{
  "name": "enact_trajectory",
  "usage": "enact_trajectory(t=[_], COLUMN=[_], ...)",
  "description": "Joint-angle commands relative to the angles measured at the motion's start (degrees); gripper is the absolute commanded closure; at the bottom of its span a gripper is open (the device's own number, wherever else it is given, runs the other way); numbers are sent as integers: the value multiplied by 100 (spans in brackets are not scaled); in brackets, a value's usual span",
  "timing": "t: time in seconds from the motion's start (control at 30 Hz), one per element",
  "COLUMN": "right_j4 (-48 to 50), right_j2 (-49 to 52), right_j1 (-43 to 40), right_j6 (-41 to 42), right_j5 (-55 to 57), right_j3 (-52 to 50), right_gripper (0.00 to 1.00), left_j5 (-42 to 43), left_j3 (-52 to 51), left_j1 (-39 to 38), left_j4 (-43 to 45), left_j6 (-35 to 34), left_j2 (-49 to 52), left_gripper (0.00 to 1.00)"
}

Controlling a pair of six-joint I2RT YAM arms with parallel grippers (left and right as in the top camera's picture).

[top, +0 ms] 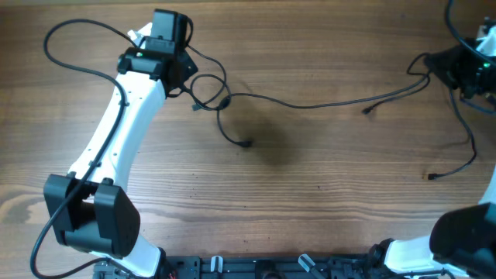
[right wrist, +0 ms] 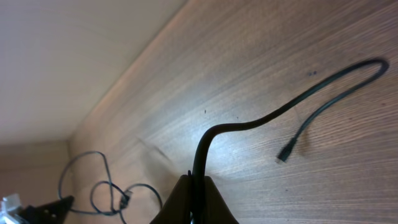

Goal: Untangle cables

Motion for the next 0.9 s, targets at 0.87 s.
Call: enact_trajectory(t=[0.87], right_j4=[-11], right_j2=[1071], right_j1=[280], right_j6=[-278], right_j5=[297], right_j3=[48], right_gripper=[96], left_j5=[2621], left_j3=[11], left_j1=[2450], left_j4=[1200], left_j6=[2564], left_j2=[15], left_gripper=[96])
